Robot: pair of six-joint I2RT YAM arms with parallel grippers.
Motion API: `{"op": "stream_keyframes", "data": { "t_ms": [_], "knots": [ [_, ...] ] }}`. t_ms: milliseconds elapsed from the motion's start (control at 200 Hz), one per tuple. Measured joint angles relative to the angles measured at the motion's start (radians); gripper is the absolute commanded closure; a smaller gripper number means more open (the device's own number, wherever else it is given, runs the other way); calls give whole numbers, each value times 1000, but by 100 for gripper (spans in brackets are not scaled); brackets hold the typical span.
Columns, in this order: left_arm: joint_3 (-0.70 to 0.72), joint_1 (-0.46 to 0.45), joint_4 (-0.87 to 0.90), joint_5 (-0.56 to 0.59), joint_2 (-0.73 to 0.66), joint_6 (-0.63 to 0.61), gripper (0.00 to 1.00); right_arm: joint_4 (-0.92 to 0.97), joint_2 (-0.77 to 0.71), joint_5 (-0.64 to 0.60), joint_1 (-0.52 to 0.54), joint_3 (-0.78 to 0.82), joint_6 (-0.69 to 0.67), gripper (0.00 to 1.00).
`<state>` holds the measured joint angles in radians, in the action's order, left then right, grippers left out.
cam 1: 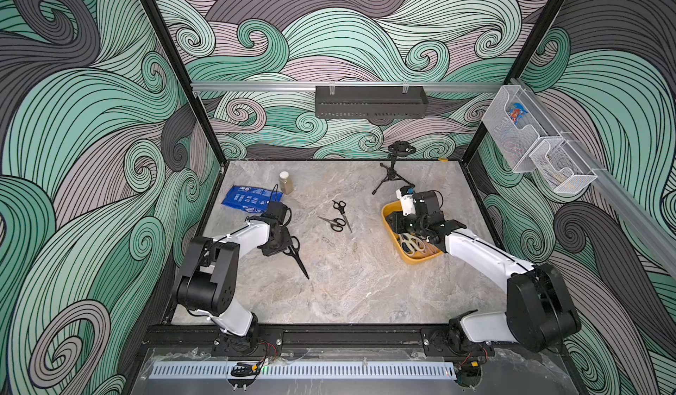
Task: Put the scissors into the storage box
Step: Pick up the scissors from the center of the board.
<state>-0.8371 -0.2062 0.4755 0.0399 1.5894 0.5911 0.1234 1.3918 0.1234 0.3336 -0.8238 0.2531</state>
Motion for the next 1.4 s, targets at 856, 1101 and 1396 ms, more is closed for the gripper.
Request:
{"op": "stream_keyframes", "data": {
  "t_ms": [856,1101,1396],
  "knots": [
    [-58,-111,-99,-194,-9,5,100,-271,251,459,180,-74,175,61],
    [-58,-134,-150,-236,-9,21,100,-407,383,574,229,-81,252,57],
    [-50,-157,-216,-285,-10,50,100,-467,473,623,241,-116,293,57]
  ]
}}
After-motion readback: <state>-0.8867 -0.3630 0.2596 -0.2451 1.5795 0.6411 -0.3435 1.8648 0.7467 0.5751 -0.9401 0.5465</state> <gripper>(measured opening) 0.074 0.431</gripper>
